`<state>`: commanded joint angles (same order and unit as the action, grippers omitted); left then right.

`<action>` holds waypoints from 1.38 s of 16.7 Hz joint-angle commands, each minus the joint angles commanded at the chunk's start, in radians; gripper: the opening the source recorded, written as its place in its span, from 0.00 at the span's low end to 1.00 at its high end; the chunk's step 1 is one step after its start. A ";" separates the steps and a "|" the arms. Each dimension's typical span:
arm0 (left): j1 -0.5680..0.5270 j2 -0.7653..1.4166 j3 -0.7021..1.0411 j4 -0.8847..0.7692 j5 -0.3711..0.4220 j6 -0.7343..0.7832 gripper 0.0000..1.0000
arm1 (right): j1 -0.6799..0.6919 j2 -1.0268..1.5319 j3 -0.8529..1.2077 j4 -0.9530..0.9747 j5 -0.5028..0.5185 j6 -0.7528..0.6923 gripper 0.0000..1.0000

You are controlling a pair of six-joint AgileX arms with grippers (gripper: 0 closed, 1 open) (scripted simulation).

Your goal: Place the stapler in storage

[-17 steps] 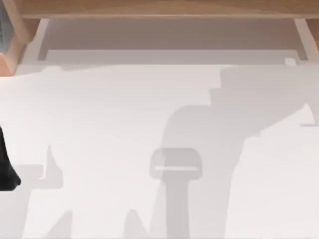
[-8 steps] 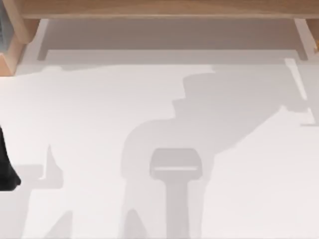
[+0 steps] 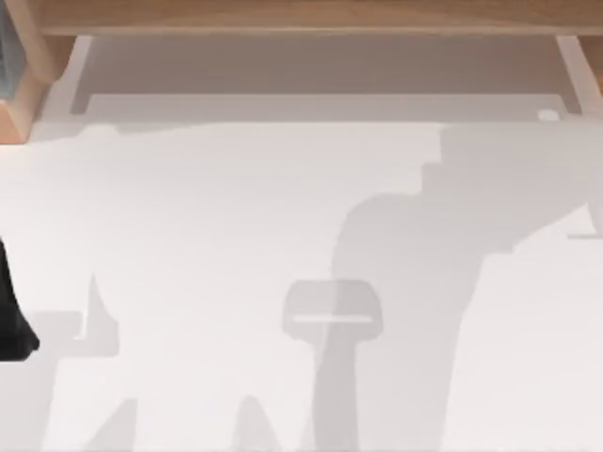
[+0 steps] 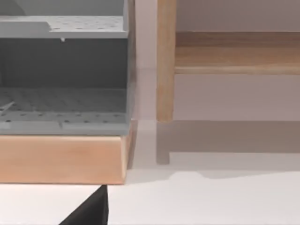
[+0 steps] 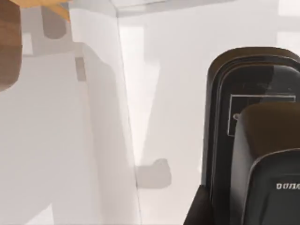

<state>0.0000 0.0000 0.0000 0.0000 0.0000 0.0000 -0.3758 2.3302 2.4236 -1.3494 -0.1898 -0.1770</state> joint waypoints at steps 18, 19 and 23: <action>0.000 0.000 0.000 0.000 0.000 0.000 1.00 | -0.028 0.206 -0.118 0.053 0.127 -0.198 0.38; 0.000 0.000 0.000 0.000 0.000 0.000 1.00 | -0.028 0.206 -0.118 0.053 0.127 -0.198 0.45; 0.000 0.000 0.000 0.000 0.000 0.000 1.00 | -0.028 0.206 -0.118 0.053 0.127 -0.198 0.75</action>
<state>0.0000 0.0000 0.0000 0.0000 0.0000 0.0000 -0.4039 2.5366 2.3055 -1.2964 -0.0630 -0.3753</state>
